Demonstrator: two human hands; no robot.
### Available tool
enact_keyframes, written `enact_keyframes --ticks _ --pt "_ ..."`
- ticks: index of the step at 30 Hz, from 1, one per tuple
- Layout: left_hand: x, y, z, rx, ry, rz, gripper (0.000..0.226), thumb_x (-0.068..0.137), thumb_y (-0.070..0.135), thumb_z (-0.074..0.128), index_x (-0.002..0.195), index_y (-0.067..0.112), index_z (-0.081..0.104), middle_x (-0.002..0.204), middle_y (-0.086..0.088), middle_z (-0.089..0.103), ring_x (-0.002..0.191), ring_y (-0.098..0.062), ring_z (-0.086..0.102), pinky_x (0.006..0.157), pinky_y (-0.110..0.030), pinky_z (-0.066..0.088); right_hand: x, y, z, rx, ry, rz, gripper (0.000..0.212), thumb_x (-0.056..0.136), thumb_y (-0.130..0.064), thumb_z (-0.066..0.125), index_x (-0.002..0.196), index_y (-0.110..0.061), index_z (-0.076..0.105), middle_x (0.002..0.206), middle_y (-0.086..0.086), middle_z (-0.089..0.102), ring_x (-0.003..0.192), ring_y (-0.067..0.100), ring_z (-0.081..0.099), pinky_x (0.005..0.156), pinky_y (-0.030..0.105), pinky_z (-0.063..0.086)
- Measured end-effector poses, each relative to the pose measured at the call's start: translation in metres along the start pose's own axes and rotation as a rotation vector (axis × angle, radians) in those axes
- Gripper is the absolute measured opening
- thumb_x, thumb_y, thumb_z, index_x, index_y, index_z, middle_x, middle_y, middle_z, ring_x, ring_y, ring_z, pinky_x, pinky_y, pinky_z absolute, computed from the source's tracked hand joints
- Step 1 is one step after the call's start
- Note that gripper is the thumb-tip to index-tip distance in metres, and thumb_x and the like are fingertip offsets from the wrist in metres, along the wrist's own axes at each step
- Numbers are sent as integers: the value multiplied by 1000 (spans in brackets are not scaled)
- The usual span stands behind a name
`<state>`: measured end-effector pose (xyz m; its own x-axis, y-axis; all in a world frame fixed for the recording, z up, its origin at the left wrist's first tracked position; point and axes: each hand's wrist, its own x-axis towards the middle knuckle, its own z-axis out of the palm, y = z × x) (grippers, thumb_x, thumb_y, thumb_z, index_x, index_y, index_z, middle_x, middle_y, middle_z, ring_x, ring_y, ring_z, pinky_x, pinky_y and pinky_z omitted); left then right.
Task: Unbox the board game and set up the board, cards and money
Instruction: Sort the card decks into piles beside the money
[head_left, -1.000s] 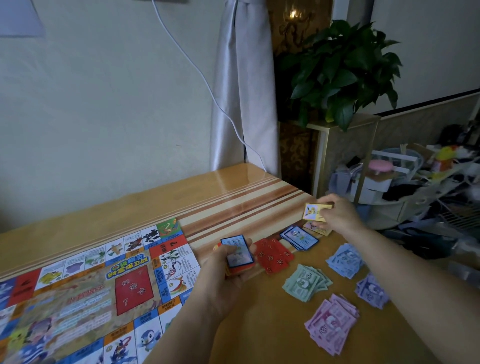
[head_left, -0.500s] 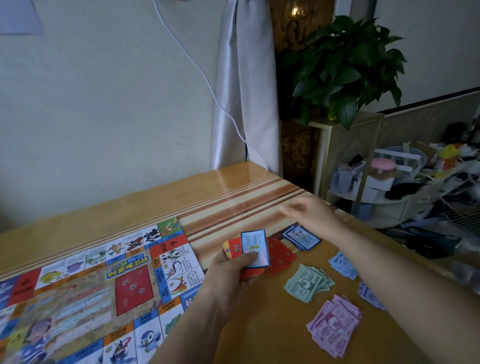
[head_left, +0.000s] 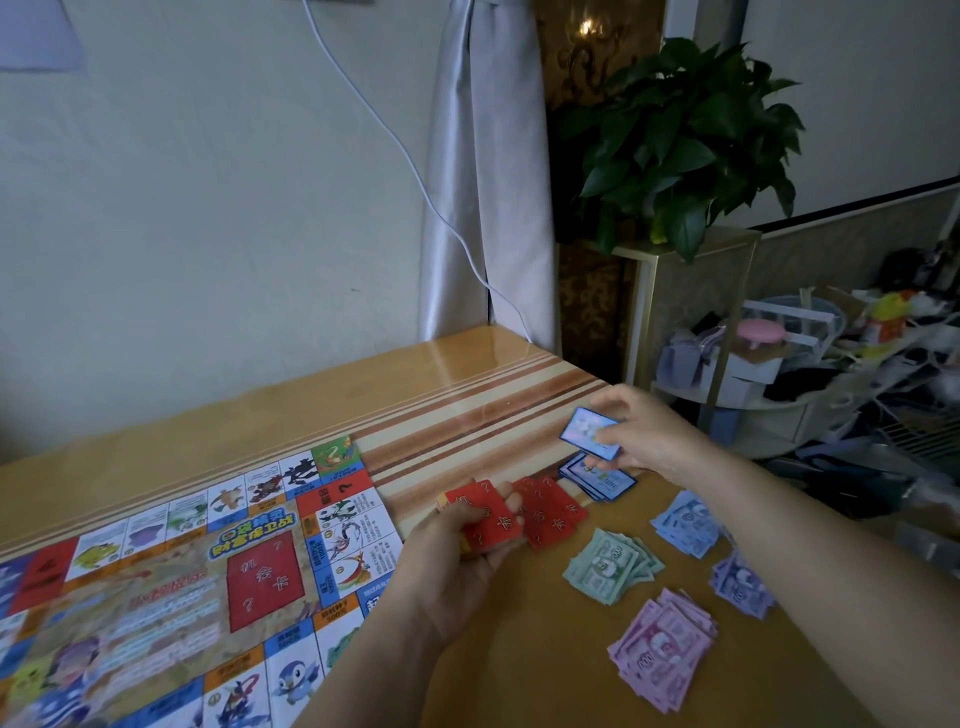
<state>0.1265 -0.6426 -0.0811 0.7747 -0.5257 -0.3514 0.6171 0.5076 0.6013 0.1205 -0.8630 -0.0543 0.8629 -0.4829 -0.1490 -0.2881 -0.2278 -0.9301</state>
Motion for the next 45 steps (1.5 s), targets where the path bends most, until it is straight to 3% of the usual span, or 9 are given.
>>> enact_keyframes --ticks 5,11,15,17,20,23,29,39,45 --pt "1 -3 -5 21 2 8 28 96 -4 37 119 5 50 108 -27 67 89 -32 68 85 -50 52 13 33 3 -378 273 -95 12 86 -10 64 96 -11 58 100 13 65 78 22 62 62 30 52" --pt "-1 0 -7 -7 -11 10 32 96 -5 37 124 3 49 110 -30 65 87 -33 67 58 -41 59 9 42 10 -659 196 -75 15 86 -23 65 97 -26 56 98 3 68 89 24 63 76 38 54" --pt "-3 0 -8 42 -31 31 32 95 -7 40 122 5 51 109 -27 66 91 -32 67 68 -44 59 0 34 10 -1042 320 -130 35 80 -43 68 111 -28 59 118 1 59 114 23 50 92 35 37" --pt "-3 -1 -8 136 -17 54 27 93 -7 45 116 4 54 99 -22 71 85 -28 69 70 -39 59 -7 22 14 -851 297 -259 41 80 -45 69 115 -24 60 123 0 57 114 20 52 93 34 42" --pt "-3 -6 -6 260 10 94 22 88 -8 53 105 5 58 87 -16 72 74 -23 70 59 -30 60 -30 -4 31 -436 -94 -257 37 82 -53 64 105 -25 65 104 -9 66 96 9 61 79 25 46" --pt "-6 -8 -4 334 -7 121 22 86 -4 58 106 7 59 82 -12 73 70 -20 71 54 -26 56 -42 -11 50 -405 -340 -196 40 72 -55 73 89 -18 71 84 -3 73 81 13 68 78 33 55" --pt "-9 -4 -9 288 7 119 18 90 -4 52 105 3 57 83 -15 72 71 -22 71 56 -28 58 -39 -7 50 -321 -360 -146 21 84 -36 70 88 -16 72 86 0 75 83 13 69 73 24 52" --pt "-10 -3 -11 334 31 180 16 89 -4 55 100 7 59 81 -11 74 72 -21 72 65 -31 60 -38 -3 42 -18 -387 -12 22 90 -21 62 107 -7 64 101 11 72 98 20 67 91 37 54" --pt "-4 4 -17 274 128 186 14 90 -4 55 101 4 61 80 -14 73 67 -22 72 52 -28 58 -20 -4 27 -370 -165 -186 28 84 -25 71 110 -20 61 113 3 64 101 15 61 84 29 53"
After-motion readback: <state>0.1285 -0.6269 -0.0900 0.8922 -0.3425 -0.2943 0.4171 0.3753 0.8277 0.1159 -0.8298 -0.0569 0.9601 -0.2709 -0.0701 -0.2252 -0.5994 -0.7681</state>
